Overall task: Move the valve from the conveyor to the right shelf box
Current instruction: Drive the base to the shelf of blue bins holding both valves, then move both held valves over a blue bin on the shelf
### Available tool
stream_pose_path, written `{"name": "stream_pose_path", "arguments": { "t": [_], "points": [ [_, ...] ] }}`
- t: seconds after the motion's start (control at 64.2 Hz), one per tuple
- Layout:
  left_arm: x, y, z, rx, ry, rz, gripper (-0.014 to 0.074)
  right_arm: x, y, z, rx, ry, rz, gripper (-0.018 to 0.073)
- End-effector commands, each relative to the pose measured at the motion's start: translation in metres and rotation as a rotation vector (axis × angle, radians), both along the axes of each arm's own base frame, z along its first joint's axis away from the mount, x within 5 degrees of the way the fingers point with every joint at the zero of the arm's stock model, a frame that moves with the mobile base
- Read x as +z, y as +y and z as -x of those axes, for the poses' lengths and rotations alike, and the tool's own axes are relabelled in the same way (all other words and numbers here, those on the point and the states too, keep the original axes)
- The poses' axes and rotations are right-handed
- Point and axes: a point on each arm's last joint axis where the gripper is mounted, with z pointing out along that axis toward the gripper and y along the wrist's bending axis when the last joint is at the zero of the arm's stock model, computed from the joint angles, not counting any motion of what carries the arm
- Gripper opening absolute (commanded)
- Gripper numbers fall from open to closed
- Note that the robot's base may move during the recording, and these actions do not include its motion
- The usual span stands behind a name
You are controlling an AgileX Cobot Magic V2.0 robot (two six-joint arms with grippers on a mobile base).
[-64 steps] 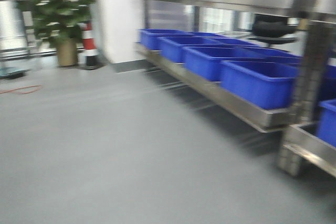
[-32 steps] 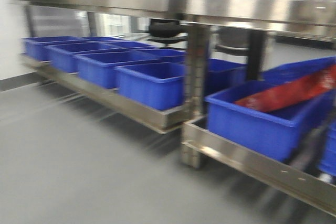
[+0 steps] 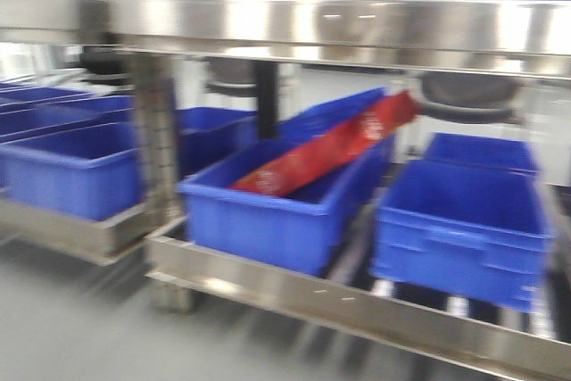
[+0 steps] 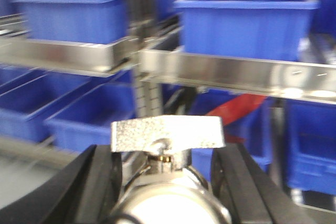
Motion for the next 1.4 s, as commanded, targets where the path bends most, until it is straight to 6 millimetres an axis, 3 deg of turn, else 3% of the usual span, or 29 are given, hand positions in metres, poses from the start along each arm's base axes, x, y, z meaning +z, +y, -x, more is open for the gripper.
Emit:
{"name": "stream_pose_path", "arguments": {
  "t": [0.0, 1.387],
  "points": [
    [0.0080, -0.0010, 0.0026, -0.007, -0.073, 0.008, -0.0111, 0.0136, -0.0009, 0.0037, -0.005, -0.104, -0.005, -0.0153],
    [0.0080, -0.0010, 0.0026, -0.007, -0.073, 0.008, -0.0111, 0.0136, -0.0009, 0.0037, -0.005, -0.104, -0.005, -0.0153]
  ]
}}
